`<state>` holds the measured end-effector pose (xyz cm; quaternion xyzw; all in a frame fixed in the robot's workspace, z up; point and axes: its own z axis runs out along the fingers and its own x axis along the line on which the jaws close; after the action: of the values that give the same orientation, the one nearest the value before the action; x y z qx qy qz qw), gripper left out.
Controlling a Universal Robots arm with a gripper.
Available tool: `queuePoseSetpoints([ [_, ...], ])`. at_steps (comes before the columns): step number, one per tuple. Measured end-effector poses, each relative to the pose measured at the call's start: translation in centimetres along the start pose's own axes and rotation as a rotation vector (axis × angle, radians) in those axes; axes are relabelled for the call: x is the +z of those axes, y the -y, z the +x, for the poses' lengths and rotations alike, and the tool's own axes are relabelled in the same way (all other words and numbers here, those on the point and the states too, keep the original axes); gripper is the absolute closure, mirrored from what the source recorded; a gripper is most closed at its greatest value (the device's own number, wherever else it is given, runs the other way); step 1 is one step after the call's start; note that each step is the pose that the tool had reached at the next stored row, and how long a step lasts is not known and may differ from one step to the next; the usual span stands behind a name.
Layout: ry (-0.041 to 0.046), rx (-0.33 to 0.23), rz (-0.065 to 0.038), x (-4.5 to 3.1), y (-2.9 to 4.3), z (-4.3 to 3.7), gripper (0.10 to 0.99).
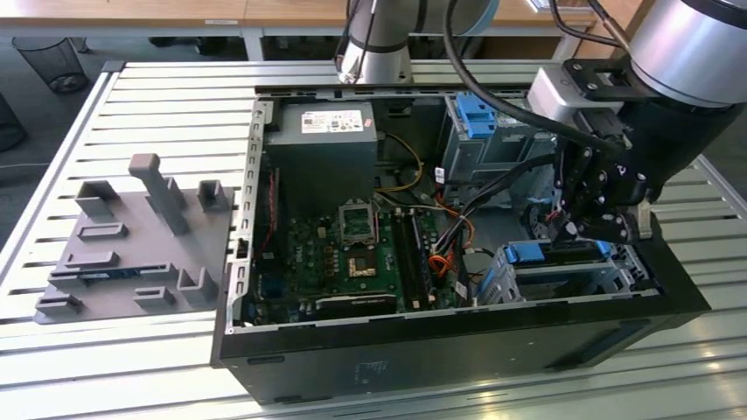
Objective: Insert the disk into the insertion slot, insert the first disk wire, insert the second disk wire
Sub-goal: 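Insert the first disk wire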
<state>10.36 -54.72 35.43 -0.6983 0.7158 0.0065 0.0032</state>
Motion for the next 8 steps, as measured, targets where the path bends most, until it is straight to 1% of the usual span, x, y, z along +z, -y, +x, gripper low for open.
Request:
queuePoseSetpoints([
  [3,-0.0001,0.002,0.0,-0.22,-0.01,-0.29,0.98],
  [8,-0.0003,0.007,0.001,-0.31,0.02,-0.77,0.98],
])
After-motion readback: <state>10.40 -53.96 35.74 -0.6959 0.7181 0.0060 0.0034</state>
